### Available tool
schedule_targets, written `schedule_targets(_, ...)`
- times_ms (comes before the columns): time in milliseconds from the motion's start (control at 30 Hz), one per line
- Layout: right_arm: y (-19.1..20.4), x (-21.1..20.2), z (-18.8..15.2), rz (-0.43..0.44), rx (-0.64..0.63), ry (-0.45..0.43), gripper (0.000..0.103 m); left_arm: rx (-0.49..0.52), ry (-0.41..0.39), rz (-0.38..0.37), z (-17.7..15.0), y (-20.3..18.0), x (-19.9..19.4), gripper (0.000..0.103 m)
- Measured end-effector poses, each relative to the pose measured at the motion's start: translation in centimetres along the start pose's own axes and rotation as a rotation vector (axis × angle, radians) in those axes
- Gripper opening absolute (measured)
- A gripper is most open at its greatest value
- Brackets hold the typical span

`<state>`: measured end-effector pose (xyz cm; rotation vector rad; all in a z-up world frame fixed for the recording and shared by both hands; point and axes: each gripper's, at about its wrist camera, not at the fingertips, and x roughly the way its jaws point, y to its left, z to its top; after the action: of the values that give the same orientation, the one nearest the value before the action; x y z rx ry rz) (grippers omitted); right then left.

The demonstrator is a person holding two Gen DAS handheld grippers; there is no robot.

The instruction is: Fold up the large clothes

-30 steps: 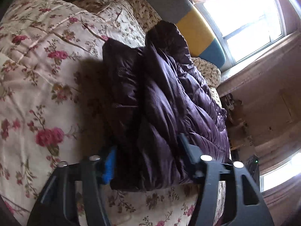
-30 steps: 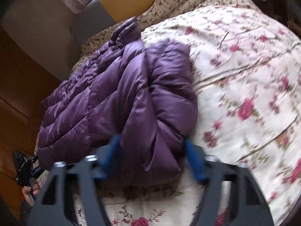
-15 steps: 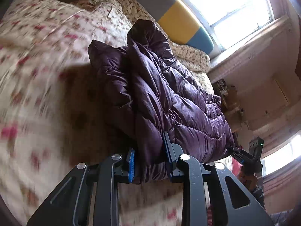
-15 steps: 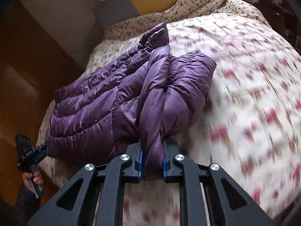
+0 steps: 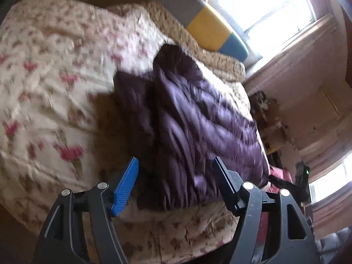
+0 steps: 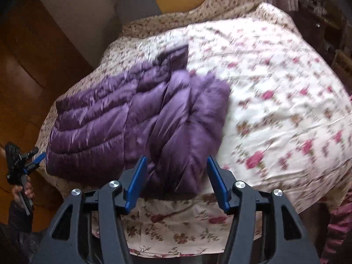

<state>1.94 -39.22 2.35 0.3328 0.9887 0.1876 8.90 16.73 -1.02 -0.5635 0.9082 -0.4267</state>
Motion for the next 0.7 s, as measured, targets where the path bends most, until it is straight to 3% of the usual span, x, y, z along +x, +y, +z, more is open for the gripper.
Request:
schedule_targets(133,0.3,0.6,3.2,-0.034,0.011,-0.072,0.063,-0.001,-0.041,0.037,4.3,-0.4,1.3,0.068)
schedule_targets(433,1.6,9.5,12.0,-0.076,0.075,-0.088,0.063,-0.067,-0.004,0.075,10.1,-1.0,8.3,0.068)
schedule_targets(500,1.7,11.3,13.1,-0.077,0.085,-0.082,0.063,-0.077,0.009,0.074,10.6,-1.1,9.2,0.066)
schedule_targets(533,1.7,11.9,13.4,-0.081,0.083,-0.078,0.061,-0.076,0.007,0.100,10.9,-1.2,9.7,0.057)
schedule_targets(600,2.2,13.0,13.9,-0.067,0.069,-0.061,0.036,-0.060,0.019,0.120,11.1,-1.6,10.4,0.041)
schedule_targets(633,2.7,13.5,13.9,-0.083,0.044,-0.055,0.021,-0.046,0.022,0.143,11.2,-1.7,10.7,0.028)
schedule_targets(667,3.1,13.5,13.8,-0.099,0.016,-0.065,0.011,-0.020,0.026,0.177,11.2,-1.9,11.1,0.018)
schedule_targets(700,3.4,13.4,13.7,-0.107,0.001,-0.077,0.009,-0.001,0.028,0.194,11.1,-2.1,11.3,0.015)
